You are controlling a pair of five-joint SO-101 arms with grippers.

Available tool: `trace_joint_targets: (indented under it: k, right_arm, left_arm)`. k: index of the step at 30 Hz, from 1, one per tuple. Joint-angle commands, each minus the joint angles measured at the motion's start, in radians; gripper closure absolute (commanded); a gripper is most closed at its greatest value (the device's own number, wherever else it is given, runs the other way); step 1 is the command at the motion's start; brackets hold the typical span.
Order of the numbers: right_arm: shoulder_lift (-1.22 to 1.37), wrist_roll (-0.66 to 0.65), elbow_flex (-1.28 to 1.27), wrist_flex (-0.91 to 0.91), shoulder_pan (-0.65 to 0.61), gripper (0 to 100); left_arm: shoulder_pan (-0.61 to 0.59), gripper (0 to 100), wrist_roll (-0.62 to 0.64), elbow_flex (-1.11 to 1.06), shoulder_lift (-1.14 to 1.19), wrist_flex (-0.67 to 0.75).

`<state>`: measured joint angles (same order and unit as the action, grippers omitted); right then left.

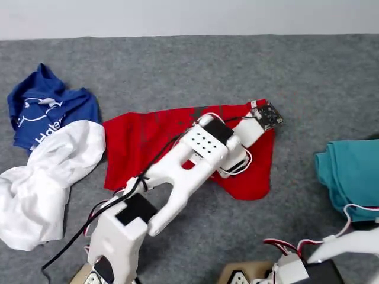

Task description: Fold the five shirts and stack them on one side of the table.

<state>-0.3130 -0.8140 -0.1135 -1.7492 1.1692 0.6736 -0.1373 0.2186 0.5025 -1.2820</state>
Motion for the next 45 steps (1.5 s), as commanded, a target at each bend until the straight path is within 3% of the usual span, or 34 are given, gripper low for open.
trace_joint_targets:
  k: [1,14,24,37,45]
  right_arm:
    - [-0.036,-0.006,0.006,-0.033,0.002,76.8]
    - [-0.036,-0.005,0.005,-0.031,-0.002,76.8]
    - [-0.038,-0.006,0.005,-0.031,-0.002,76.8]
    - [-0.038,-0.005,0.005,-0.031,-0.002,76.8]
    - [-0.038,-0.003,0.005,-0.033,-0.002,76.8]
  left_arm:
    - [0.011,85,0.002,0.03,0.028,0.048]
    - [0.176,85,0.002,0.455,0.238,-0.249]
    - [0.127,85,0.041,0.769,0.279,-0.427]
    - [0.158,85,0.038,0.591,0.281,-0.462]
    - [0.155,85,0.037,0.475,0.299,-0.348]
